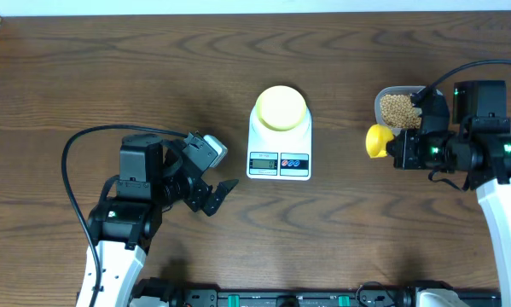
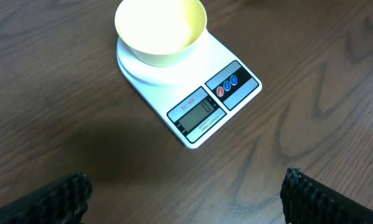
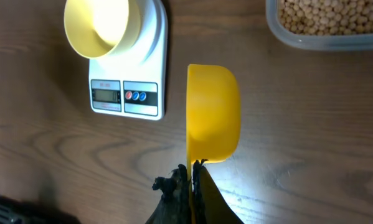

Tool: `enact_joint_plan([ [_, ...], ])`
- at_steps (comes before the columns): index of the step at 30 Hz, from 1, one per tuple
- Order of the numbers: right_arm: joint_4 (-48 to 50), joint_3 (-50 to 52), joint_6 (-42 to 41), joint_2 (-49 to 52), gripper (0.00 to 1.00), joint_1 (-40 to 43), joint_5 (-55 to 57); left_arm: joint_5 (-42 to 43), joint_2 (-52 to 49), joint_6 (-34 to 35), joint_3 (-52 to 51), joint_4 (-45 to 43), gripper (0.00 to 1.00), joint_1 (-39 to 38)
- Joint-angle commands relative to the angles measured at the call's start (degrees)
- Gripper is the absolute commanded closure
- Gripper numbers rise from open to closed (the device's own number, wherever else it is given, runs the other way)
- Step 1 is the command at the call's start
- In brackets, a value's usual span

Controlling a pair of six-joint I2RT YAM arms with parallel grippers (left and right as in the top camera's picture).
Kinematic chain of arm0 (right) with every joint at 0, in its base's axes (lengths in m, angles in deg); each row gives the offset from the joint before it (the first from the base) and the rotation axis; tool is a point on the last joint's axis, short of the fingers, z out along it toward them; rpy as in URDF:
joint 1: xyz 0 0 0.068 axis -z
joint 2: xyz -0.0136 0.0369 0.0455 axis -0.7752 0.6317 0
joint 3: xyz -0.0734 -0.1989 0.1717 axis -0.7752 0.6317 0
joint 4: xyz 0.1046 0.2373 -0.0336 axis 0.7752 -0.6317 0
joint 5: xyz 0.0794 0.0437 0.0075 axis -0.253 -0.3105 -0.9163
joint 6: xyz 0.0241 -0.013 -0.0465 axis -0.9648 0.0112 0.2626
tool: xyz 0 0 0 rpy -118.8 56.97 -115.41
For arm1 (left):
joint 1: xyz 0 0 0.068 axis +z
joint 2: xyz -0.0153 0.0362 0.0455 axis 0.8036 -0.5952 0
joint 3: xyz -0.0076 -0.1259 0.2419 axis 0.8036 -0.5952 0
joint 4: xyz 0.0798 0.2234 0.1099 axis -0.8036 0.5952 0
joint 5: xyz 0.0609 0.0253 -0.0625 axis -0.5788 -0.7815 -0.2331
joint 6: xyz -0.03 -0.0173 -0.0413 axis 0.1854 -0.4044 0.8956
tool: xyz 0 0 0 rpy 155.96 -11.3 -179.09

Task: Scoop item into bowl and weigh 50g on scale
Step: 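Raise the yellow scoop with the right gripper and move it over the soybean tub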

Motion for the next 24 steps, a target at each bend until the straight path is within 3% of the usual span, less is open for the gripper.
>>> enact_joint_plan([
  [1,-1.2,-5.7,0.0,3.1,0.99,0.5,0.7,0.7,-0.2,-0.4,0.6,-0.1,0.01,0.3],
  [8,0.7,-16.9,1.2,8.7,0.99,0.5,7.7,0.7,-0.2,-0.4,0.6,-0.1,0.01,0.3],
  [16,11.9,-18.2,-0.6,9.9,0.99,1.7,12.5,0.7,-0.2,-0.4,0.6,-0.1,0.01,0.3],
  [21,4.1,-28.9,-3.7,16.8,0.99,4.9,9.3,0.7,-0.2,-0.4,0.6,-0.1,0.01,0.3],
  [24,-4.5,-41.4,-4.4,24.1,0.99,6.1,9.1,0.7,-0.2,-0.4,0.6,-0.1,0.01,0.3],
])
